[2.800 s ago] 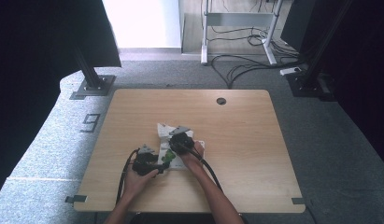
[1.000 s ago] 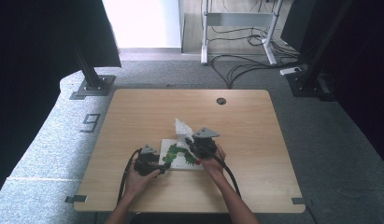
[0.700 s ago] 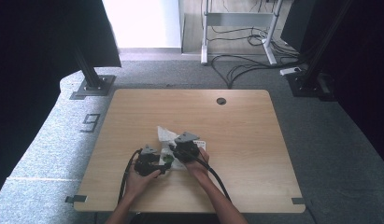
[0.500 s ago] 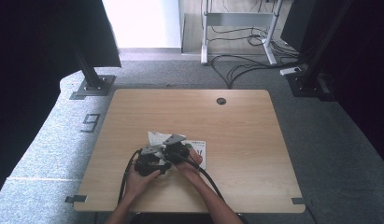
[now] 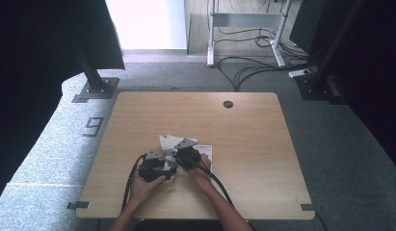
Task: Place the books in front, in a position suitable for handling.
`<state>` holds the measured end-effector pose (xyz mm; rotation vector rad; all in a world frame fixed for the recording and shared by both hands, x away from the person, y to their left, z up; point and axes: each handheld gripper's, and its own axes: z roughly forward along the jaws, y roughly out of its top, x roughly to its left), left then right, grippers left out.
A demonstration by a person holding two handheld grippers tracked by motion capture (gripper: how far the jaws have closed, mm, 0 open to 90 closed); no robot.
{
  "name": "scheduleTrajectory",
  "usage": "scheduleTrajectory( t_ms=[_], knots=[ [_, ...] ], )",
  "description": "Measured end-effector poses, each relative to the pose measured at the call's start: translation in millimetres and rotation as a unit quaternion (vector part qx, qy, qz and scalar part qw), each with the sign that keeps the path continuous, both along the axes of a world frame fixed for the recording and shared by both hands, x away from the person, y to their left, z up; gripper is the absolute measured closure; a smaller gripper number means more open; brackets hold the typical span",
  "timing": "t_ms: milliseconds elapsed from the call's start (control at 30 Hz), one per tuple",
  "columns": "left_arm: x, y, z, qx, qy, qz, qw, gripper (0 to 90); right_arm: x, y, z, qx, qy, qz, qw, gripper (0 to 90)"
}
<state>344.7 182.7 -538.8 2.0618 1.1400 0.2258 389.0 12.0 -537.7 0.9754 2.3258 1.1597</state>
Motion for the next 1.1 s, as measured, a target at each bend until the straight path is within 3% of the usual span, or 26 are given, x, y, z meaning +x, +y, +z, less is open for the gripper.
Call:
scheduleTrajectory(
  t_ms=[400, 633, 700, 1100],
  knots=[
    [-0.5, -0.5, 0.3, 0.003, -0.002, 0.001, 1.0, 32.7, -8.1, -59.5, -5.8, 0.005, -0.012, -0.052, 0.9985, 76.2],
    [-1.3, -0.8, 0.3, 0.003, -0.004, 0.002, 1.0, 33.0, -15.6, -80.3, -6.8, -0.006, -0.022, -0.069, 0.9974, 76.2],
    [-1.1, -0.5, 0.2, 0.002, -0.003, 0.002, 1.0, 33.0, -18.2, -92.4, -8.5, 0.003, -0.02, -0.079, 0.9967, 76.2],
    [-0.7, -0.3, 0.2, 0.001, -0.001, 0.002, 1.0, 32.8, -25.9, -119.0, -9.7, 0.016, -0.009, -0.099, 0.9949, 76.1]
  ],
)
